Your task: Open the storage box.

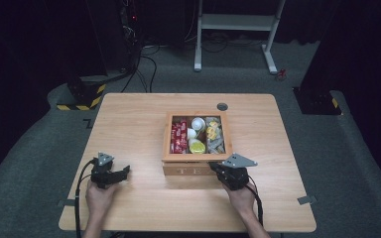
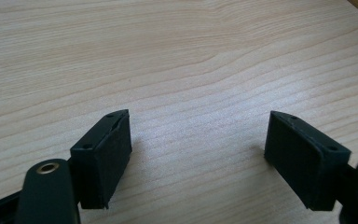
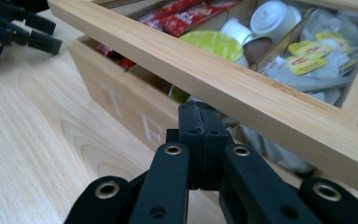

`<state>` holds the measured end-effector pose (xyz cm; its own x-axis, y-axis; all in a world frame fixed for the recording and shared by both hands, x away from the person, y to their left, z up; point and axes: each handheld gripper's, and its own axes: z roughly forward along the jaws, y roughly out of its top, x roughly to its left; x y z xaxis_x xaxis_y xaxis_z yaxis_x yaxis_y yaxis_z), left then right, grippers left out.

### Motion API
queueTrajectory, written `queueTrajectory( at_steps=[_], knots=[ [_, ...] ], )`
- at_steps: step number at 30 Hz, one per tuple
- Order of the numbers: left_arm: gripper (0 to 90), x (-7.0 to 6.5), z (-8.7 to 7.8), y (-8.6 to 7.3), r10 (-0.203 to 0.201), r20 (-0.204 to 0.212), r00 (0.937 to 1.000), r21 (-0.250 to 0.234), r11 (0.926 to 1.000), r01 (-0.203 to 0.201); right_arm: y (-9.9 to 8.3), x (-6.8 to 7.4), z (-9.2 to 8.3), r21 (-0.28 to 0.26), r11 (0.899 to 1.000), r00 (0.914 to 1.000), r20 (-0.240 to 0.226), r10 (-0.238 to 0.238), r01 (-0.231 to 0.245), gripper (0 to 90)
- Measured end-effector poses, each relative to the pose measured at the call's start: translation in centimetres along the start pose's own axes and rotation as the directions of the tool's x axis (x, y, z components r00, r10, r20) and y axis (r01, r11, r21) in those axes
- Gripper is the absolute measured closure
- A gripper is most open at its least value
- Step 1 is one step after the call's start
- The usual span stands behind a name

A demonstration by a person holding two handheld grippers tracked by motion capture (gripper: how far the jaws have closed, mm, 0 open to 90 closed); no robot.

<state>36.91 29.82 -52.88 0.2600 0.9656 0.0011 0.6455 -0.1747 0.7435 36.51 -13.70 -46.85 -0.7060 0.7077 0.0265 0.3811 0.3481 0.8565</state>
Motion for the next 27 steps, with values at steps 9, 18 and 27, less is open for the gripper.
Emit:
queueTrajectory(
  at_steps=[9, 18, 27],
  knots=[
    [23.0, 0.0, 0.0, 0.0, 0.005, 0.000, 1.0000, 0.004, 1.0000, -0.005, 1.4, -0.4, -0.7, -0.026, 1.000, 0.9998, 0.012, -0.013, 0.013, 90.0],
    [24.0, 0.0, 0.0, 0.0, 0.002, 0.001, 1.0000, -0.001, 1.0000, -0.002, 2.6, -0.8, -1.2, -0.043, 0.999, 0.9997, 0.013, -0.018, 0.019, 90.0],
    [23.9, 0.0, 0.0, 0.0, 0.000, 0.004, 1.0000, -0.001, 1.0000, 0.000, 3.8, -1.2, -1.5, -0.036, 0.999, 0.9999, 0.003, -0.014, 0.014, 90.0]
  ],
)
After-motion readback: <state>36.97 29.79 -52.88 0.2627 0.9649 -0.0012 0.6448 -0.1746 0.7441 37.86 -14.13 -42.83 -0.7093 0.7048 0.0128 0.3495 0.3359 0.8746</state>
